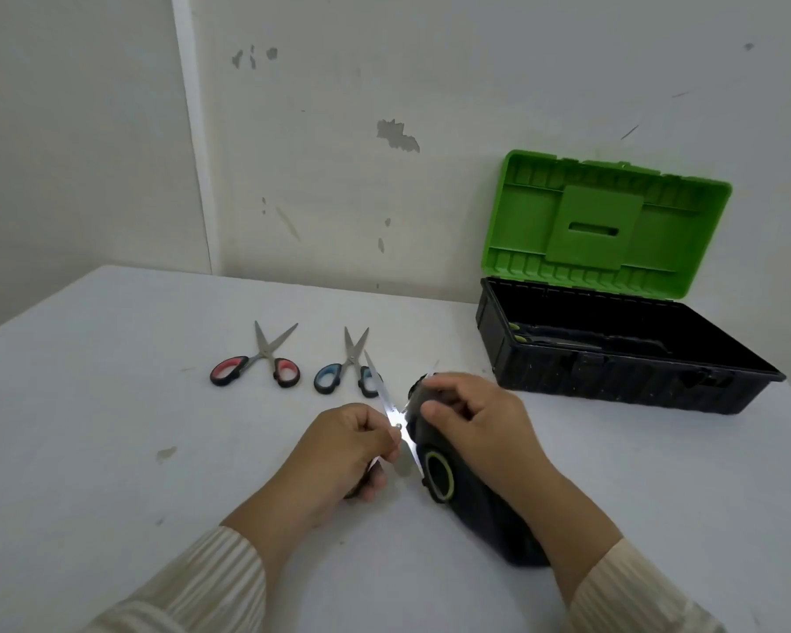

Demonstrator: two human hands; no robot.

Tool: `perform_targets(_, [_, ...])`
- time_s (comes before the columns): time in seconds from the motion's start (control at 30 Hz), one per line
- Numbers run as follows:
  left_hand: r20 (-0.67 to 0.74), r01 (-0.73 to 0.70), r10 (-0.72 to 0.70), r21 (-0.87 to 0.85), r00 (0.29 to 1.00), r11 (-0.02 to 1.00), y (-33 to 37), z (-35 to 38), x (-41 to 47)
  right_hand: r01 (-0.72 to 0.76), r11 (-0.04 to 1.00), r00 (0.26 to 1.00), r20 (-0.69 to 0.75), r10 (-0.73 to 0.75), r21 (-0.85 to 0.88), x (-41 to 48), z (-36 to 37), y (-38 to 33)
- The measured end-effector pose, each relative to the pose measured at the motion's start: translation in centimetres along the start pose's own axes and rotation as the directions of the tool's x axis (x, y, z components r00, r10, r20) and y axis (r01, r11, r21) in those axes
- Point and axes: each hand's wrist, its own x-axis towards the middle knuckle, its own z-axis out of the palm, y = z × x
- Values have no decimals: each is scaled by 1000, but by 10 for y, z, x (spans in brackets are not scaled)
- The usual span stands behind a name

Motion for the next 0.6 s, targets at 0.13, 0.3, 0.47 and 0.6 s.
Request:
perform_targets(0.13, [-33, -86, 90, 106, 995, 991, -2, 8, 0, 95, 980, 995, -17, -99, -177, -1, 8, 1])
perform_targets(0.3, [-40, -108, 114, 124, 993, 986, -2, 12, 1, 119, 973, 993, 5, -120, -198, -6, 14, -2])
perform_targets(0.47, [-28, -118, 122, 122, 992, 985, 0, 13, 0, 62, 969, 988, -121, -93, -238, 1, 8, 4])
perform_targets(0.6, [-6, -120, 122, 151, 993, 981, 3, 11, -2, 133, 963, 989, -27, -143, -234, -7, 19, 1])
